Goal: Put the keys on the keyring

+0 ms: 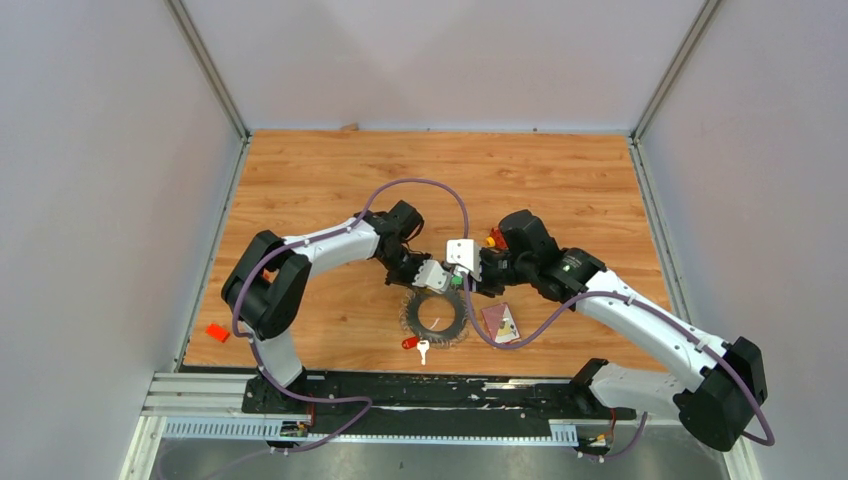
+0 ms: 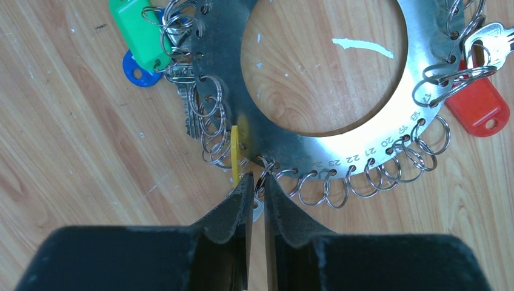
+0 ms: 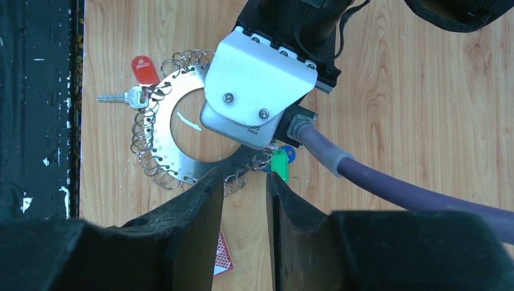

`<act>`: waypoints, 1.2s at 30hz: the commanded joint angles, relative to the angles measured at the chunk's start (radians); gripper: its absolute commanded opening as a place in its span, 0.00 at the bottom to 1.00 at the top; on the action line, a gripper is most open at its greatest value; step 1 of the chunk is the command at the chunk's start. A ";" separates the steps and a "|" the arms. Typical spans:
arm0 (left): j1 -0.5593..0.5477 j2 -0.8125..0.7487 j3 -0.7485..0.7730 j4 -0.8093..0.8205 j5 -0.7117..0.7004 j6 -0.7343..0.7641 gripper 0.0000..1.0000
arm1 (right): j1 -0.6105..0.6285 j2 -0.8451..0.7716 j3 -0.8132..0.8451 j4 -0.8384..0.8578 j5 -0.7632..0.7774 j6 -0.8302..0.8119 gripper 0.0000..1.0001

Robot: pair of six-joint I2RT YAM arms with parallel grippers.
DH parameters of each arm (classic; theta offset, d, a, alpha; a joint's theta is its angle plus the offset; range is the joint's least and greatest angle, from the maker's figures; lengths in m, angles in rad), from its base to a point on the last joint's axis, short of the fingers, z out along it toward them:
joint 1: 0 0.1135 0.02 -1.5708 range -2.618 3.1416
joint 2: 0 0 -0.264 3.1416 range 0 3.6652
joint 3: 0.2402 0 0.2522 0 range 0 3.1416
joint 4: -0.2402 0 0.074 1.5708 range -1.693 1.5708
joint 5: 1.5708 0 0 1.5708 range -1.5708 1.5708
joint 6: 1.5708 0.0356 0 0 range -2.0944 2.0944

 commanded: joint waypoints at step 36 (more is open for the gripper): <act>0.022 -0.327 0.045 0.111 0.203 -0.455 0.00 | -0.073 -0.097 0.075 -0.007 -0.072 0.039 0.31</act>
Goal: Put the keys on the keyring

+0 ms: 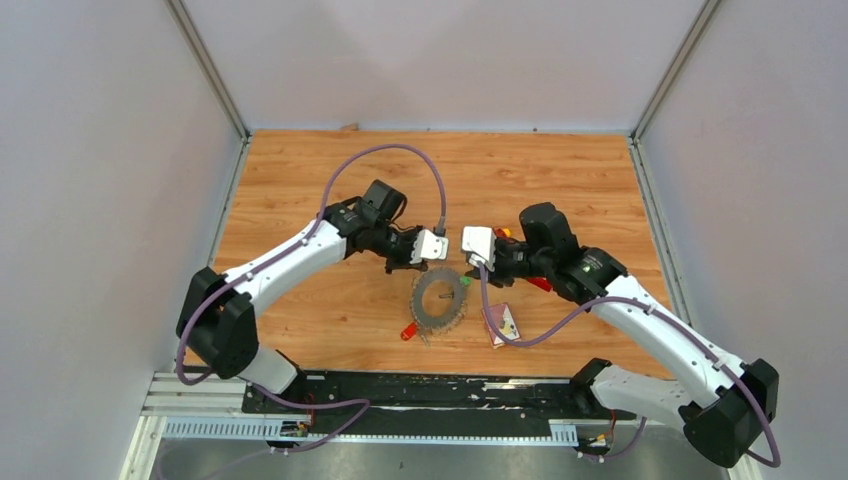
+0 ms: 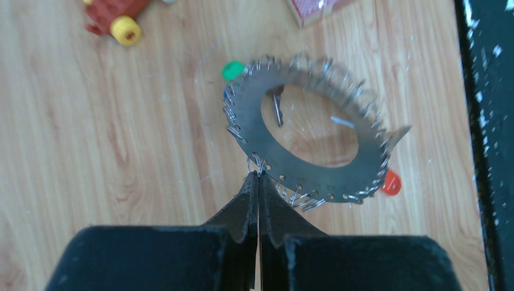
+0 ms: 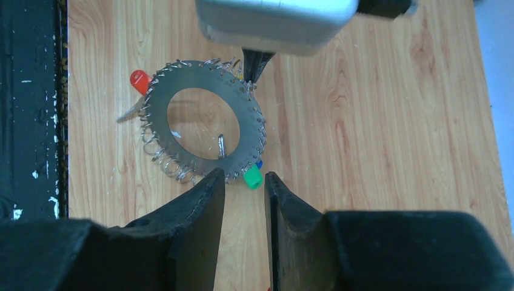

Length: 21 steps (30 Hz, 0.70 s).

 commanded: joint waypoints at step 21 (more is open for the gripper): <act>-0.022 -0.297 -0.049 0.452 0.121 -0.692 0.00 | -0.081 0.024 0.153 0.044 -0.312 0.102 0.35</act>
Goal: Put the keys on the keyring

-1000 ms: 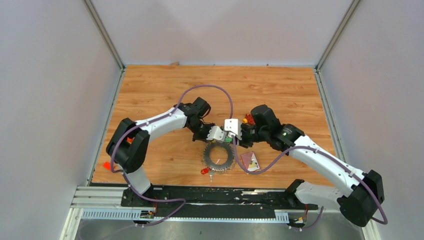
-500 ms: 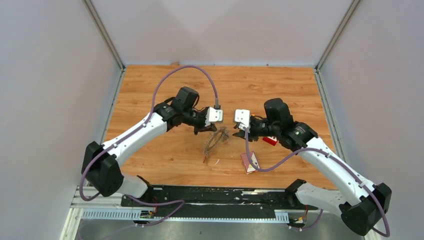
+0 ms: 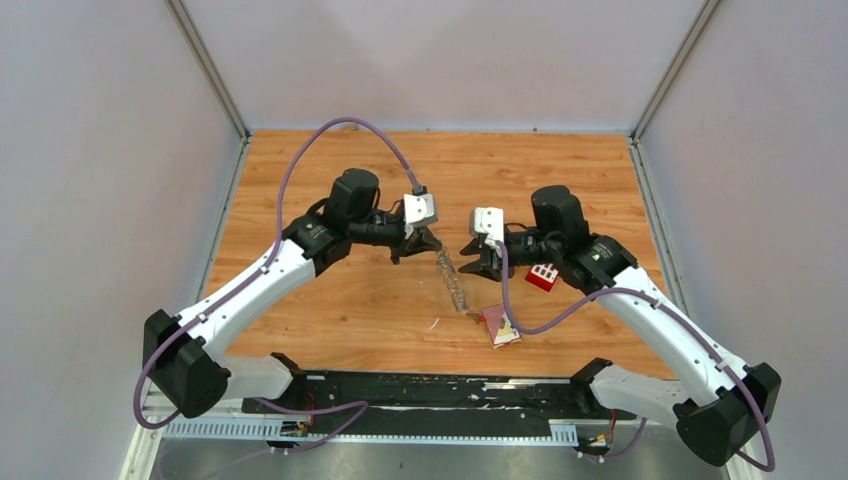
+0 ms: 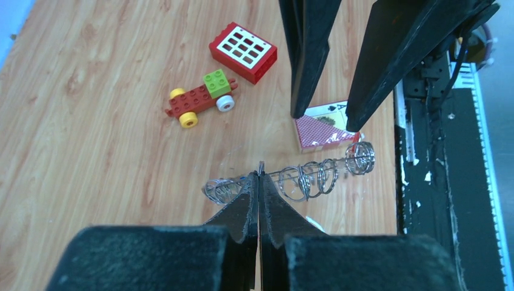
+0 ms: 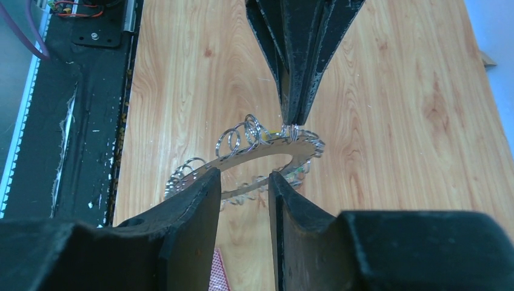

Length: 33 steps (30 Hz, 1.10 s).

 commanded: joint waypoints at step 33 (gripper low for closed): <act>-0.062 -0.095 -0.108 0.230 0.045 -0.177 0.00 | -0.004 0.104 0.007 0.105 -0.103 0.038 0.08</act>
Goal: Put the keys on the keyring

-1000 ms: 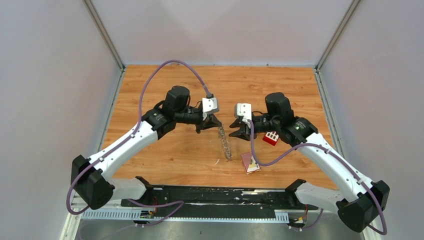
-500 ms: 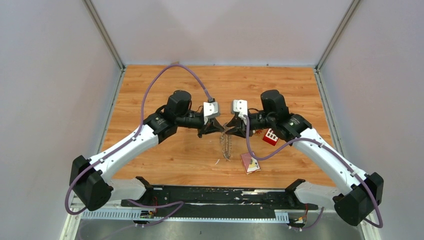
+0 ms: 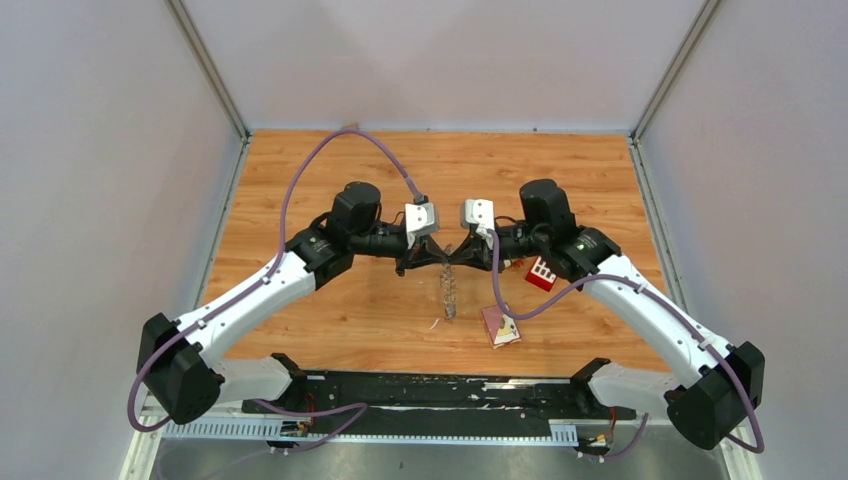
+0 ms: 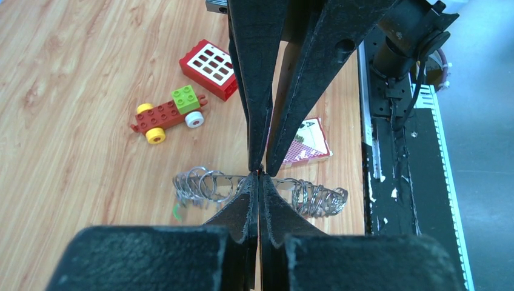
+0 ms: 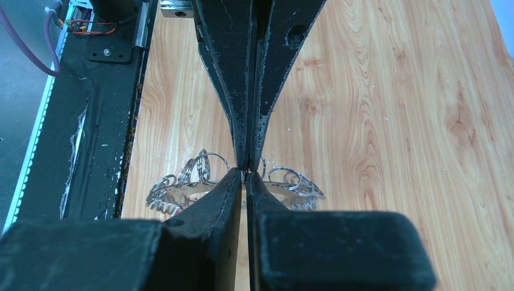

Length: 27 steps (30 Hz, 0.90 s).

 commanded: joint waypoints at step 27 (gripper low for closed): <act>-0.006 -0.074 -0.035 0.084 0.038 0.019 0.00 | -0.008 -0.025 -0.027 0.008 -0.033 -0.096 0.00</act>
